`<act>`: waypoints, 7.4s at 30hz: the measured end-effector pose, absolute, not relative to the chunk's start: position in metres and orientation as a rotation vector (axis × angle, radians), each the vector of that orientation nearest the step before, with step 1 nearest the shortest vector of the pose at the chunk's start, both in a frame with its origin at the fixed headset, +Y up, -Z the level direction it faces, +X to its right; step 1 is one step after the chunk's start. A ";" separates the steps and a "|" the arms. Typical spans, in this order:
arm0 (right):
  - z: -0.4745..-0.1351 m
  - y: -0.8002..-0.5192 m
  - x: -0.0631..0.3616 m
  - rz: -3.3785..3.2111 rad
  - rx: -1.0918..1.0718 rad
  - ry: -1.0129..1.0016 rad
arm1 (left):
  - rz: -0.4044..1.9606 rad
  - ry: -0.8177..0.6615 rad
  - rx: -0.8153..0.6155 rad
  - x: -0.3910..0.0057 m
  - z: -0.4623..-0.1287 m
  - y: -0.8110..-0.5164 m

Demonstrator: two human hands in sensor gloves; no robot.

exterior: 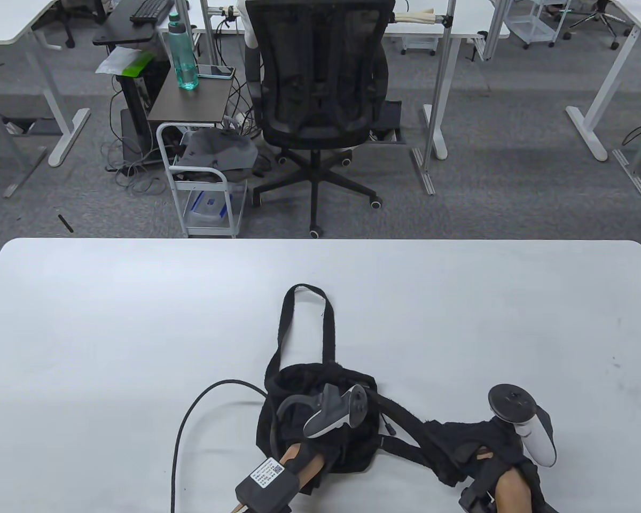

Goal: Pull shoulder strap to tighten

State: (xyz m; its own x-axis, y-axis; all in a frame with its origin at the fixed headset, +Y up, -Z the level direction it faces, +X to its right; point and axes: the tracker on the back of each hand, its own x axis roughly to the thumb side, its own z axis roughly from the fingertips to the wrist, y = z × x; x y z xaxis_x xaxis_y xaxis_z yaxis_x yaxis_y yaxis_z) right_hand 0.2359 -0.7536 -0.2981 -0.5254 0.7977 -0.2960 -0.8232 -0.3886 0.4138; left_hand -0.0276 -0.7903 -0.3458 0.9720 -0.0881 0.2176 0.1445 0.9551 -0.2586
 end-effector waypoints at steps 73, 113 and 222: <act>-0.308 -0.748 -0.025 2.697 0.467 -0.061 | 0.718 0.059 -0.567 -0.203 -0.386 -0.776; -0.294 -0.749 -0.021 2.764 0.585 -0.363 | 0.043 -0.638 -0.016 -0.166 -0.343 -0.773; -0.312 -0.758 0.042 2.074 0.299 0.142 | -0.338 -0.801 0.563 -0.146 -0.307 -0.759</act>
